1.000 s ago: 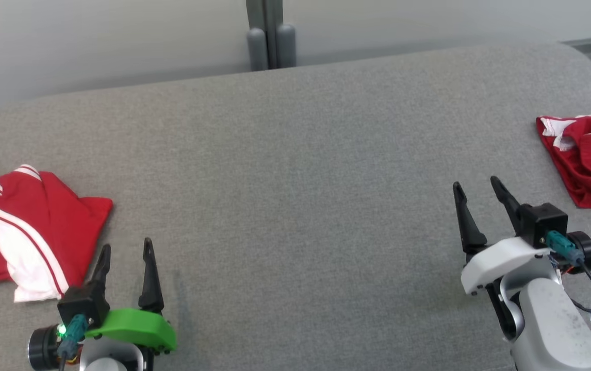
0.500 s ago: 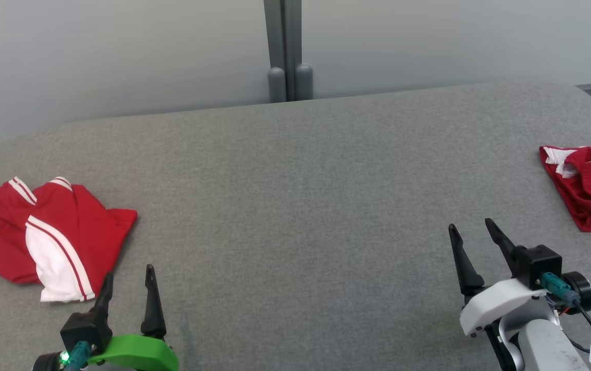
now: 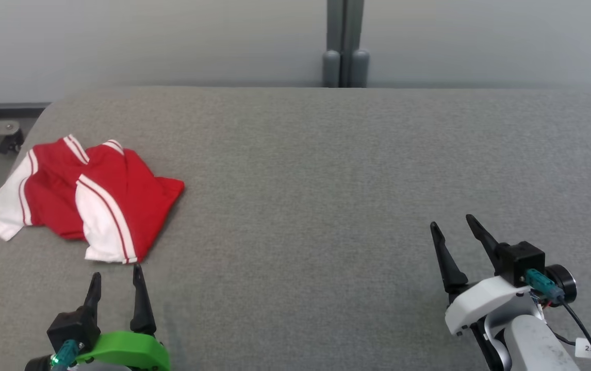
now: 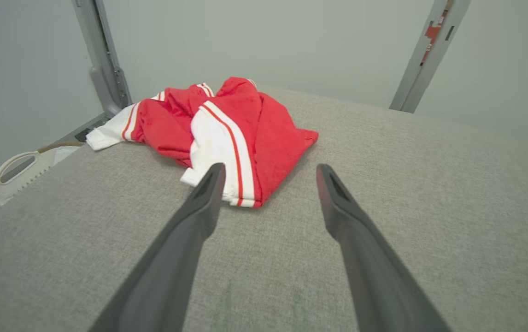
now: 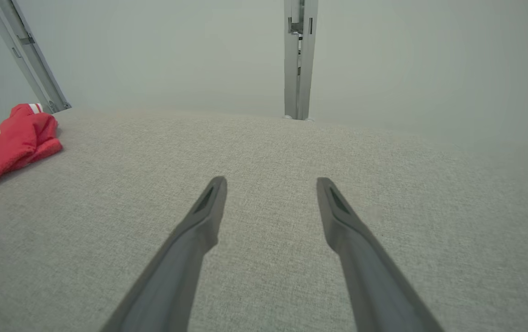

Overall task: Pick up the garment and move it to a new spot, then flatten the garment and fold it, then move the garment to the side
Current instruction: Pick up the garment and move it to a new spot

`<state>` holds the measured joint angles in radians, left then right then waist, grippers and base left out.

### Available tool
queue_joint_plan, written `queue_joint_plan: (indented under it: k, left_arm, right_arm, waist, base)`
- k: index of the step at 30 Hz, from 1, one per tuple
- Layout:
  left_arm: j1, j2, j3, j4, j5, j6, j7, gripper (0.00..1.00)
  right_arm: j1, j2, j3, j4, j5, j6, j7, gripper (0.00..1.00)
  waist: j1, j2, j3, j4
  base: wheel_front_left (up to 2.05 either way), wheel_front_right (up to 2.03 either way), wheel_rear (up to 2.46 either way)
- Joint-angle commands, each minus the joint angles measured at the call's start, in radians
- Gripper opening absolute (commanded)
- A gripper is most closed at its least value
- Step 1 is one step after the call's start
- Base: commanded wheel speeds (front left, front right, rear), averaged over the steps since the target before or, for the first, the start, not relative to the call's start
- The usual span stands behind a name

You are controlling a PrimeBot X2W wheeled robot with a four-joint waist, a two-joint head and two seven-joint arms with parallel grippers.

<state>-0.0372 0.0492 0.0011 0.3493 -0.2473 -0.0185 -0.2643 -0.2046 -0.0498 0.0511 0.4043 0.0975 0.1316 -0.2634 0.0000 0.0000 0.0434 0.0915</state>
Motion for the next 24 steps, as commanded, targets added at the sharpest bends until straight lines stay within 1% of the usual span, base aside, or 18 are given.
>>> queue_joint_plan:
  k: [1,6,8,11,14,18,21,24]
  left_arm:
    - [-0.012,0.004,0.008,0.002,-0.006,0.005,0.000,1.00]
    - [-0.001,0.003,0.039,0.017,-0.027,0.010,0.000,1.00]
    - [0.007,0.004,0.057,0.021,-0.030,0.013,0.000,1.00]
    - [0.026,0.003,0.079,0.018,-0.036,0.021,0.000,1.00]
    - [0.039,0.003,0.101,0.019,-0.047,0.026,0.000,1.00]
    - [0.032,0.003,0.117,0.015,-0.069,0.015,0.000,1.00]
    - [-0.008,0.003,0.115,0.022,-0.084,0.001,0.000,1.00]
    - [-0.067,0.003,0.113,0.041,-0.091,-0.027,0.000,1.00]
  right_arm:
    - [-0.018,-0.003,0.009,-0.002,0.005,-0.002,-0.002,1.00]
    - [-0.044,-0.003,0.047,0.008,-0.001,-0.002,-0.002,1.00]
    - [-0.057,-0.004,0.061,0.015,0.005,-0.002,-0.002,1.00]
    - [-0.070,-0.004,0.087,0.026,0.021,-0.002,-0.002,1.00]
    - [-0.084,-0.004,0.113,0.034,0.034,-0.002,-0.002,1.00]
    - [-0.095,-0.005,0.122,0.033,0.030,-0.002,-0.002,1.00]
    - [-0.117,-0.005,0.125,0.035,0.008,-0.002,-0.002,1.00]
    - [-0.145,-0.007,0.126,0.026,-0.017,-0.002,-0.002,1.00]
  waist:
    - [0.0000,0.0000,0.044,0.131]
    - [0.0000,0.0000,0.066,0.250]
    - [0.0000,0.0000,0.070,0.285]
    - [0.0000,0.0000,0.072,0.318]
    - [0.0000,0.0000,0.075,0.334]
    - [0.0000,0.0000,0.093,0.337]
    - [0.0000,0.0000,0.136,0.321]
    - [0.0000,0.0000,0.190,0.299]
  base:
    - [0.00,0.00,0.00]
    - [0.00,0.00,0.00]
    - [0.00,0.00,0.00]
    - [0.00,0.00,0.00]
    - [0.00,0.00,0.00]
    - [0.00,0.00,0.00]
    - [0.00,0.00,0.00]
    - [0.00,0.00,0.00]
